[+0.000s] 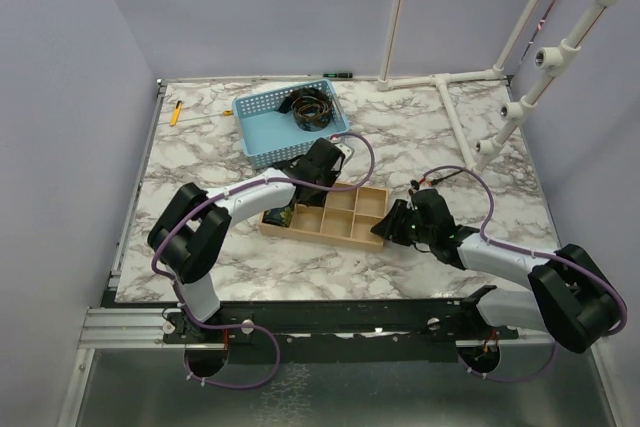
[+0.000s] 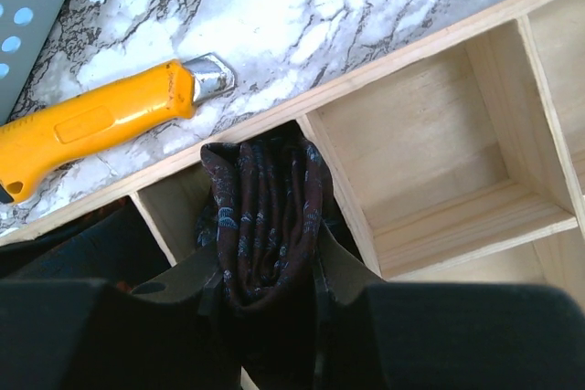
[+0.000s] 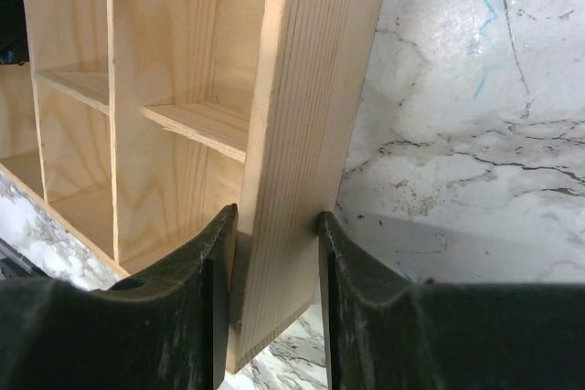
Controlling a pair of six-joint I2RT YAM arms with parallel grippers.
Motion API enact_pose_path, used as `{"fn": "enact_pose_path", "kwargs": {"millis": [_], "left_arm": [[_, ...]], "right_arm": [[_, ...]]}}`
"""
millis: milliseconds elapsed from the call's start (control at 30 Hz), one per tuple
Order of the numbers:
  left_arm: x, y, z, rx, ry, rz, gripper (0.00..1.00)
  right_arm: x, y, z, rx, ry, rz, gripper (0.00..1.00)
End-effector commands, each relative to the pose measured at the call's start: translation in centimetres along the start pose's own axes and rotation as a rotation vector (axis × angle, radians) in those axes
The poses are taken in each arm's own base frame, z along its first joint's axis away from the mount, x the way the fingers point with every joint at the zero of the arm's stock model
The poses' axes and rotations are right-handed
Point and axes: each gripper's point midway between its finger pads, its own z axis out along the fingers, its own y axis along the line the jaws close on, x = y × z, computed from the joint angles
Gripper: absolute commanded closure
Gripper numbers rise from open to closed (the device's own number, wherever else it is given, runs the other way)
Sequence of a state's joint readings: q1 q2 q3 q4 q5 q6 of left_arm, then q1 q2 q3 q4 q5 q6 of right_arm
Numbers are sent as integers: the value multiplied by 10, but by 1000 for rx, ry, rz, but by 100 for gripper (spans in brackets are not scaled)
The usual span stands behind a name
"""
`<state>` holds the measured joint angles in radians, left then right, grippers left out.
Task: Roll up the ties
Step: Place the tie in the storage box.
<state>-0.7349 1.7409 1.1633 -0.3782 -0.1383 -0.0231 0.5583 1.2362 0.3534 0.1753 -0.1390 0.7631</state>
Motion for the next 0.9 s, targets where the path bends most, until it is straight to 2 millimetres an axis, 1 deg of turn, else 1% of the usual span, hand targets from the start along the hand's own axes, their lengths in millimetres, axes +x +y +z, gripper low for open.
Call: {"fn": "enact_pose_path", "kwargs": {"millis": [0,167,367,433,500,633,700,800,867], "left_arm": [[-16,-3,14,-9,-116,-109,100],[0,-6,25,-22,-120,-224,100],[30,-19,42,10,-34,-323,100],[36,-25,46,32,-10,-354,100],[38,-27,47,37,2,-359,100],[34,-12,39,-32,37,-291,100],[32,-9,34,-45,56,-261,95],[31,-9,27,-36,71,-240,81],[33,-11,24,-19,87,-220,74]], "right_arm": [[54,6,-10,-73,208,-1,100],[55,10,-9,-81,216,-2,100],[56,12,-7,-88,224,-1,100],[55,13,-7,-90,223,-2,100],[54,13,-7,-86,220,-8,100],[49,13,-9,-78,201,-27,100],[46,14,-11,-77,192,-38,100],[43,13,-12,-68,183,-59,100],[42,12,-12,-57,181,-80,100]]}}
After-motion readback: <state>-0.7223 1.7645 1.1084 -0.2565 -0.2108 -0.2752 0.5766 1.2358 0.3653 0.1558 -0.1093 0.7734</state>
